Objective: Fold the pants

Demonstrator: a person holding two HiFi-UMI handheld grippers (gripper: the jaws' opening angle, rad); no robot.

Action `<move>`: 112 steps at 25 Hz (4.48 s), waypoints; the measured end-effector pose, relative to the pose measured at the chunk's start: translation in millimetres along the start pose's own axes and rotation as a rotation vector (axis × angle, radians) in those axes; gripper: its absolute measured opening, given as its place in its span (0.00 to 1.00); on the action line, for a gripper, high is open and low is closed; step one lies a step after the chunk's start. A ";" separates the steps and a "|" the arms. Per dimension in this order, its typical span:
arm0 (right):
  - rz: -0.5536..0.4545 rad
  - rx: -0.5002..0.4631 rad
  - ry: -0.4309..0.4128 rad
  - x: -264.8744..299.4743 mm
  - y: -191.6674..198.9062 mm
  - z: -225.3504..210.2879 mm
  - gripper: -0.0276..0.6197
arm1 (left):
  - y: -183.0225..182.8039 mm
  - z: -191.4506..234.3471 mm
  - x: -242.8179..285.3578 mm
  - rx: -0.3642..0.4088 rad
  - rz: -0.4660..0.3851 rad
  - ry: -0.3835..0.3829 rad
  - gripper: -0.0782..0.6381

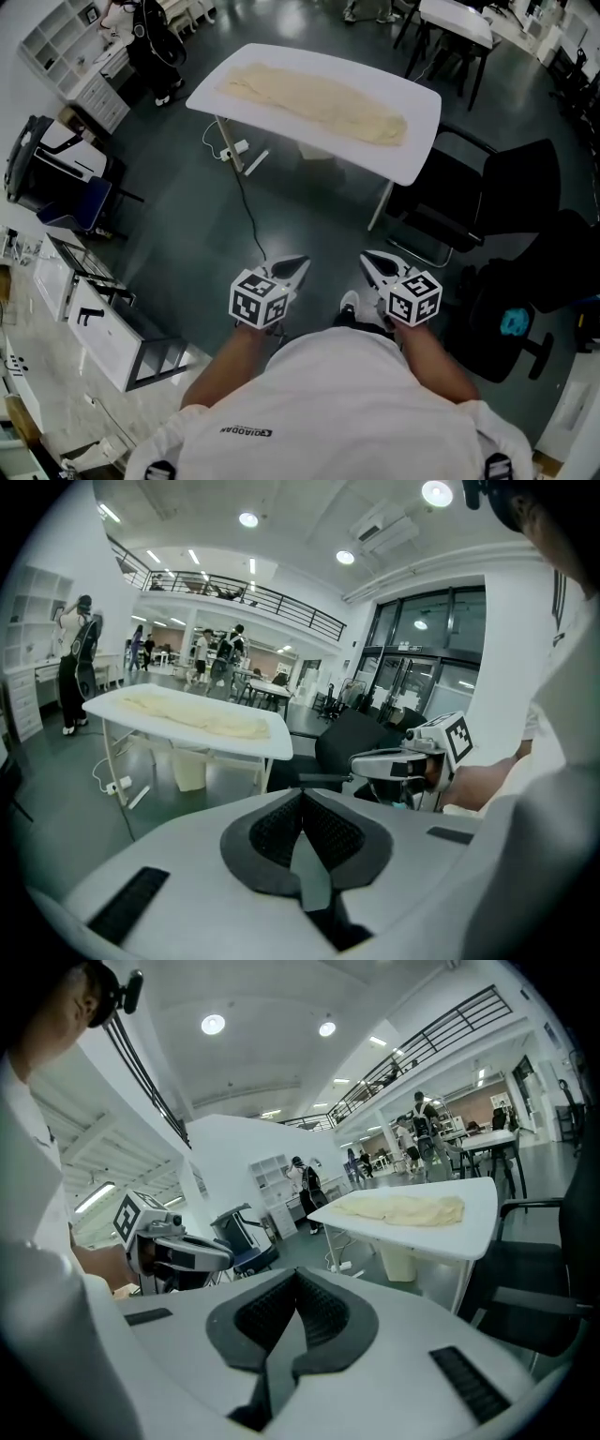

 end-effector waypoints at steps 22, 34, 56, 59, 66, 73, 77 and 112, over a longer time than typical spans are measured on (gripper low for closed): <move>-0.038 0.019 0.009 58.7 -80.9 -156.7 0.07 | -108.9 67.9 132.2 0.016 0.012 -0.030 0.15; -0.002 0.046 0.000 76.9 -83.3 -186.8 0.07 | -130.4 78.3 162.5 0.032 0.028 -0.029 0.15; 0.041 0.078 0.152 220.3 -134.3 -212.9 0.07 | -202.4 255.7 182.3 0.058 0.036 0.067 0.15; 0.048 0.077 0.162 250.0 -143.7 -206.6 0.07 | -209.2 289.3 176.6 0.058 0.042 0.070 0.15; 0.038 0.089 0.213 311.8 -166.6 -198.2 0.07 | -231.1 359.4 167.7 0.087 0.058 0.102 0.15; 0.030 0.119 0.304 343.3 -173.5 -199.2 0.07 | -249.8 403.0 170.1 0.141 0.072 0.154 0.15; 0.022 0.134 0.358 353.9 -177.0 -202.8 0.07 | -260.4 417.3 174.4 0.169 0.068 0.197 0.15; 0.178 0.387 0.924 330.5 -138.5 -529.9 0.36 | -313.2 507.8 321.7 0.087 0.272 0.167 0.15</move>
Point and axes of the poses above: the fingertips, and each gripper's own axes: x forward along the fingers, z to its left, y out of its underside, the point moved 3 cm from there along -x, backward along the fingers, and after that the axes turned 5 degrees about y, right-handed, at the moved point
